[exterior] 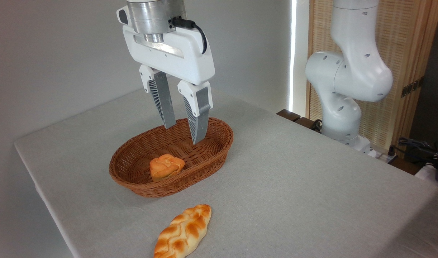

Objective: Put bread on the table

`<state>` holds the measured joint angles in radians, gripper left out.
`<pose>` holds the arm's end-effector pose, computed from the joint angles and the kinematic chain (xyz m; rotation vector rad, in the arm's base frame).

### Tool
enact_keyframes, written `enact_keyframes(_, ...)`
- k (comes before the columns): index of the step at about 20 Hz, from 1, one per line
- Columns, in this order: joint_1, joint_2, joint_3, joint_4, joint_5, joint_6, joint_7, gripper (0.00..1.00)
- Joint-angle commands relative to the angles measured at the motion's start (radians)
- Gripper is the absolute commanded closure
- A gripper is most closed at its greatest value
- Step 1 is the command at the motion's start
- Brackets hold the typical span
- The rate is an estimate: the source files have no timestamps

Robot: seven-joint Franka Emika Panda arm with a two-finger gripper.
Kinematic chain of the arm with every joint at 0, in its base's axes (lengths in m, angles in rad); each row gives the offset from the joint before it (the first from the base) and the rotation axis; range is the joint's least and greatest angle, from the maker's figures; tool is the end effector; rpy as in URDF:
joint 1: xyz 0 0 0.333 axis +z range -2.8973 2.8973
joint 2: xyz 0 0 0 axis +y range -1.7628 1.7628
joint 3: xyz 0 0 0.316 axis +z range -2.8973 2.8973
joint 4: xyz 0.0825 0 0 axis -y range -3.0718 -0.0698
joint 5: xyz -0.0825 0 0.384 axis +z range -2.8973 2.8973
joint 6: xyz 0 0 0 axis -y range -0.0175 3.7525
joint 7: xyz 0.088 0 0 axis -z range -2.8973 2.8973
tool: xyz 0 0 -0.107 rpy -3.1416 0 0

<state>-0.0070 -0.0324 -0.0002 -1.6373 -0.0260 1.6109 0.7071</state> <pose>0.5474 -0.0066 0.6144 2.9229 -1.0891 0.0227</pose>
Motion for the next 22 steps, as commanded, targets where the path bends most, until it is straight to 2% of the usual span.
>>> enact_keyframes(1,-0.001,-0.012,-0.043,-0.022,-0.066,0.020,0.002,0.00)
enact_keyframes(5,-0.013,-0.012,-0.112,-0.079,-0.083,0.122,-0.012,0.00)
enact_keyframes(11,-0.063,0.002,-0.213,-0.254,-0.074,0.381,-0.006,0.00)
enact_keyframes(17,-0.074,0.042,-0.227,-0.360,-0.069,0.415,0.002,0.00)
enact_keyframes(19,-0.093,0.051,-0.228,-0.390,-0.065,0.460,0.012,0.00)
enact_keyframes(22,-0.094,0.051,-0.228,-0.421,0.035,0.512,0.043,0.00)
